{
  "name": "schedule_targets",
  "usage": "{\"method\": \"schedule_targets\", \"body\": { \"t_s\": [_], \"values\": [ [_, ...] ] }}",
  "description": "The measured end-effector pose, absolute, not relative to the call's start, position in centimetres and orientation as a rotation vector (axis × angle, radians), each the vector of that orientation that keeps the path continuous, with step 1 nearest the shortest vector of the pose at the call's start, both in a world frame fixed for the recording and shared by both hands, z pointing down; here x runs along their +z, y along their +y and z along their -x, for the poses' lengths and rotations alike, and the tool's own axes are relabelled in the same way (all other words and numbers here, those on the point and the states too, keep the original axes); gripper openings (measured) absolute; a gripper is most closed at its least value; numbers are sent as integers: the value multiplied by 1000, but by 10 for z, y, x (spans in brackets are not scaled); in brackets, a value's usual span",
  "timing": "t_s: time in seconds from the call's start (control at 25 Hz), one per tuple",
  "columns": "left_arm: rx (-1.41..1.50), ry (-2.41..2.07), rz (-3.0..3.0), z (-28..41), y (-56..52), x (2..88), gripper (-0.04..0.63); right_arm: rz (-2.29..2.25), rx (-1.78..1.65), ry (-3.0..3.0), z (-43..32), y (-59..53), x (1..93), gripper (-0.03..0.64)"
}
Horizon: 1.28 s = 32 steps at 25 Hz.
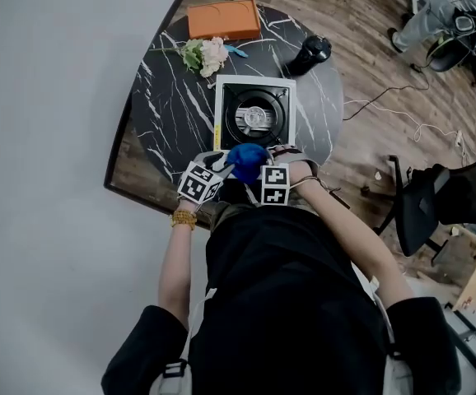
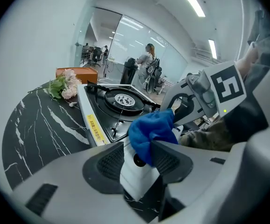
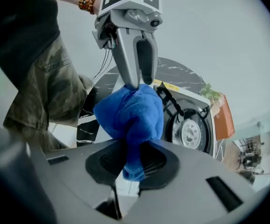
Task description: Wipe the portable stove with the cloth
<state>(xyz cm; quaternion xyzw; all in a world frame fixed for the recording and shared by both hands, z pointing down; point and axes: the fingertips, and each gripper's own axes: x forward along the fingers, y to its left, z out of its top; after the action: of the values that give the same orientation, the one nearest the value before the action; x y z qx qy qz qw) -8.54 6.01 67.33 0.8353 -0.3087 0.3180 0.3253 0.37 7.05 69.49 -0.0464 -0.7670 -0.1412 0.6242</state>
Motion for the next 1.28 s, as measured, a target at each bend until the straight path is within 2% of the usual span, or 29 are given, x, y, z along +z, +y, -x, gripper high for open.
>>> {"method": "schedule_targets", "body": {
  "t_s": [0.2, 0.32, 0.52, 0.56, 0.64, 0.68, 0.84, 0.96, 1.12, 1.28],
  "values": [
    [922, -796, -2245, 83, 64, 667, 168, 135, -384, -1807, 46, 67, 686, 56],
    [1064, -767, -2362, 81, 69, 655, 158, 128, -396, -1864, 55, 69, 689, 57],
    [1135, -737, -2370, 76, 69, 662, 153, 103, -355, -1993, 54, 78, 685, 58],
    [1139, -731, -2359, 77, 68, 662, 123, 100, -327, -2021, 51, 79, 681, 75],
    [1155, -742, -2319, 90, 66, 662, 63, 62, -273, -2077, 36, 77, 670, 164],
    [1170, -759, -2293, 101, 64, 662, 55, 23, -258, -2099, 23, 73, 663, 175],
    [1275, -758, -2253, 133, 57, 665, 52, -165, -203, -2088, -47, 56, 654, 176],
    [1441, -689, -2255, 122, 52, 670, 49, -245, -111, -2052, -85, 55, 661, 176],
    [1658, -599, -2260, 97, 47, 672, 46, -294, -57, -2047, -98, 61, 665, 175],
    [1539, -567, -2291, 58, 51, 671, 44, -310, -42, -2062, -92, 63, 667, 175]
  ]
}}
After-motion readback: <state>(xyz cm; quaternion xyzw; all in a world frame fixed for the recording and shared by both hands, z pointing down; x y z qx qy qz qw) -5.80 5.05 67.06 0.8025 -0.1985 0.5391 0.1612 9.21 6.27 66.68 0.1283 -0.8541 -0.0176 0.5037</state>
